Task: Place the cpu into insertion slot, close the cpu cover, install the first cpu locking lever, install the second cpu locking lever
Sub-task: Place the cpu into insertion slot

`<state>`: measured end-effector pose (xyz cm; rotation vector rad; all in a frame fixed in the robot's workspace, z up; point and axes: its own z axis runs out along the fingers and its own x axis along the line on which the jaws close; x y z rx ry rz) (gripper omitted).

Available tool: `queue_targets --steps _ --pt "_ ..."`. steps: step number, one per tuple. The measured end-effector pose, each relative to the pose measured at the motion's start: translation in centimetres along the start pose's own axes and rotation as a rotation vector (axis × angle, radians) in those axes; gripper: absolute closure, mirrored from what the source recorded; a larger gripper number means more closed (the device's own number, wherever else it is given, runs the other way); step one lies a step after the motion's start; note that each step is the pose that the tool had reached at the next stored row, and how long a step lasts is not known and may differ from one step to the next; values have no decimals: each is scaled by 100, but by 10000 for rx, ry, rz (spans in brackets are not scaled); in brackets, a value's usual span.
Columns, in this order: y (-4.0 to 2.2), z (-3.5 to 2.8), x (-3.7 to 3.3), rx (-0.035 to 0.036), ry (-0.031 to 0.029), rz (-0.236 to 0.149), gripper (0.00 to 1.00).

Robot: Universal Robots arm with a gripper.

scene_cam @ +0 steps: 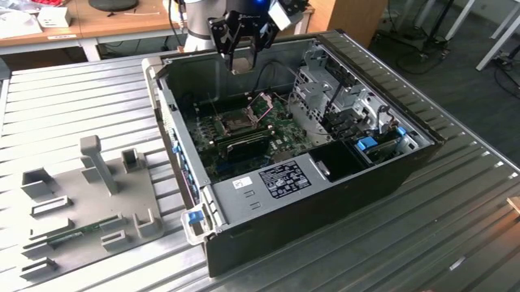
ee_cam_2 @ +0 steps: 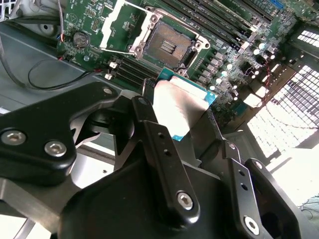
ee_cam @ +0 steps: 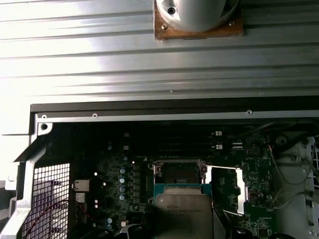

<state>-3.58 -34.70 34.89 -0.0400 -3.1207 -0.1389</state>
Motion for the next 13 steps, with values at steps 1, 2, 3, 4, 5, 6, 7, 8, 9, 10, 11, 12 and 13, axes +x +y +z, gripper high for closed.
queue_targets --steps 1,2,3,4,5,6,7,8,9,10,11,12,13 --pt "0 0 0 0 0 0 46" --pt "0 1 0 -1 -2 13 46" --pt "0 3 0 -3 -7 60 46" --pt "0 5 0 -5 -14 150 46" --pt "-1 7 0 -6 -24 263 46" --pt "-1 10 0 -9 -34 372 46" --pt "-1 13 0 -11 -44 491 46" --pt "-1 15 0 -13 -55 612 46" --pt "-2 18 0 -15 -67 744 46" --pt "-2 21 0 -17 -79 892 46" --pt "-2 24 0 -20 -95 1064 46" --pt "-2 26 0 -24 -111 1243 46" --pt "-3 29 -1 -27 -127 1428 46"
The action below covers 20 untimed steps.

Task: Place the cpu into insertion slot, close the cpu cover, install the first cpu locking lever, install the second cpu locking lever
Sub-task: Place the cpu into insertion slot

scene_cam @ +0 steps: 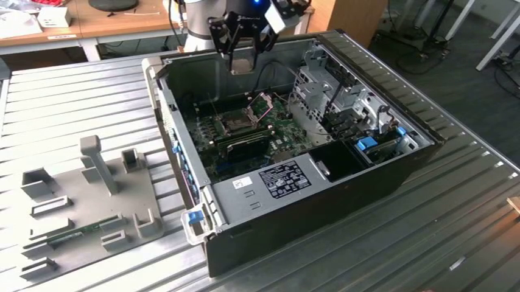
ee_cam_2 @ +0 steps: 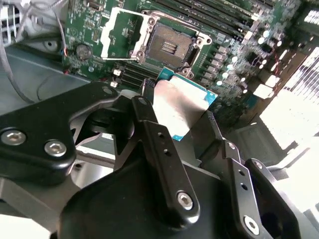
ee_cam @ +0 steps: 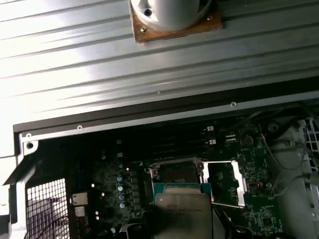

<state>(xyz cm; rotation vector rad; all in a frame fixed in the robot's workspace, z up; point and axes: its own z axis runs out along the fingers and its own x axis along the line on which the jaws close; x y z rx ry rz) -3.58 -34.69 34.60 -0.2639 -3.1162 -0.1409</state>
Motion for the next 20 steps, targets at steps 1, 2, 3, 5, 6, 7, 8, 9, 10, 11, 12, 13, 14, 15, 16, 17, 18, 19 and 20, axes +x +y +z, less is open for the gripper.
queue_targets --steps 1,2,3,5,6,7,8,9,10,11,12,13,14,15,16,17,18,19,20 --pt "0 3 0 -3 -16 178 46" --pt "-1 5 0 -6 -32 359 46" --pt "-1 8 0 -10 -48 536 46" --pt "-1 13 0 -17 -80 894 46" --pt "-1 15 0 -20 -96 1086 46" --pt "-2 17 0 -23 -112 1264 46" --pt "-2 20 0 -27 -129 1443 46" --pt "-2 20 0 -29 -143 1609 46" --pt "-2 20 -1 -30 -146 1649 46" --pt "-2 21 -1 -30 -147 1650 46" --pt "-2 21 -1 -31 -147 1651 46" --pt "-2 21 0 -31 -147 1652 46" --pt "-2 21 0 -31 -147 1653 46" --pt "-2 21 0 -31 -148 1659 46" --pt "-2 21 0 -32 -153 1704 46" --pt "-2 22 0 -34 -161 1803 46" --pt "-2 25 0 -37 -174 1950 46" --pt "-2 27 0 -41 -190 2128 46" --pt "-3 29 -1 -44 -207 2324 46"
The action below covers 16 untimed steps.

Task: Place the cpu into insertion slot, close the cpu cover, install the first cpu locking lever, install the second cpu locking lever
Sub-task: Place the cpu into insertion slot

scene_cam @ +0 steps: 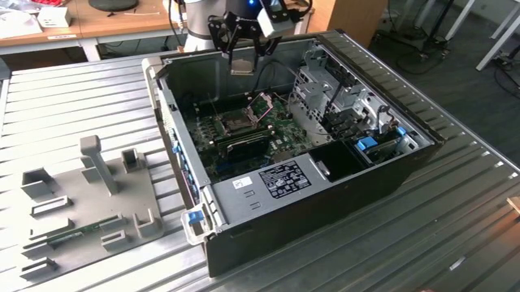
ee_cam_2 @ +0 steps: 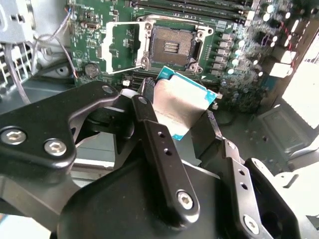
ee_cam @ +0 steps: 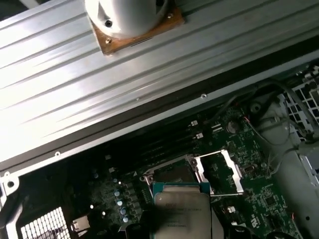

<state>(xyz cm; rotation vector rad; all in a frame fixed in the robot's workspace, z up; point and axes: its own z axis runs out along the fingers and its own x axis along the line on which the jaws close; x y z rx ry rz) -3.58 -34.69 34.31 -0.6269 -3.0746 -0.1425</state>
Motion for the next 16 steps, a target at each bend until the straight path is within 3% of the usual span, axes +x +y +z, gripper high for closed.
queue_targets --steps 10,16 --pt "-2 21 -1 -32 -156 1755 46" --pt "-2 22 0 -35 -163 1830 46"
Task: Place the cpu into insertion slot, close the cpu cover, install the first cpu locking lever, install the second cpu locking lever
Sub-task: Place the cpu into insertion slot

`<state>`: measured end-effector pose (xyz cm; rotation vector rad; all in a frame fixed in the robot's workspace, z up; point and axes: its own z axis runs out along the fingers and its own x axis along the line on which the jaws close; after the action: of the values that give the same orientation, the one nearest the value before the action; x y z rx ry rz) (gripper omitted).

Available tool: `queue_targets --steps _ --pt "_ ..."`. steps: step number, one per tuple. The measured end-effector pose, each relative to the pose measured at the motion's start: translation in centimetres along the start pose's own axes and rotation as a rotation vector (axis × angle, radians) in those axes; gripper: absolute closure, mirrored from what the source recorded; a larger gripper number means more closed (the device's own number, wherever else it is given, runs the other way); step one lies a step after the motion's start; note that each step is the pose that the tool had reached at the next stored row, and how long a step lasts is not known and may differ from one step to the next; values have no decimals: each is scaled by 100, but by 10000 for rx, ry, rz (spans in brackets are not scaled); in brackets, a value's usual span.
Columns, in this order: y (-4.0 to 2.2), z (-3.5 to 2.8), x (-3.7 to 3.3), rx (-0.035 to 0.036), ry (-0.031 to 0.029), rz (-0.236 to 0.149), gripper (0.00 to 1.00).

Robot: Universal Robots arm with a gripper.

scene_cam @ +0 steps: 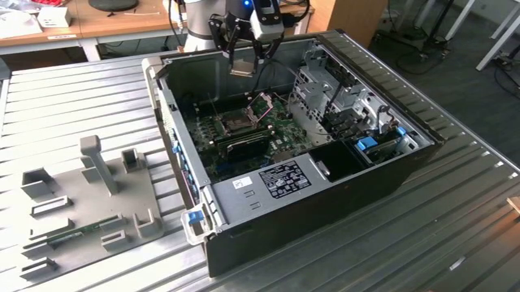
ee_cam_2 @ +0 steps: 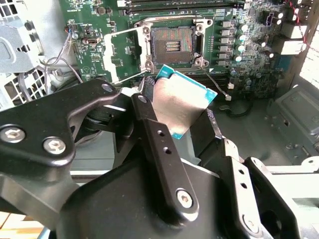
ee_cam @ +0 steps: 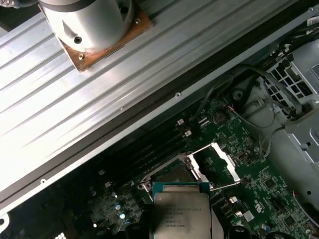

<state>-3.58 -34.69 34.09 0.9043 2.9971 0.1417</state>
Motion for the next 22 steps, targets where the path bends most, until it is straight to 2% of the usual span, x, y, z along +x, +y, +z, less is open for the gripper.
queue_targets --steps 5,7,18,19,22 --pt "0 2 0 0 -5 58 46" --pt "0 2 0 -4 -20 228 46" --pt "0 10 0 -4 -22 246 46" --pt "-1 13 0 -4 -28 301 46" --pt "-2 26 0 -14 -70 788 46"
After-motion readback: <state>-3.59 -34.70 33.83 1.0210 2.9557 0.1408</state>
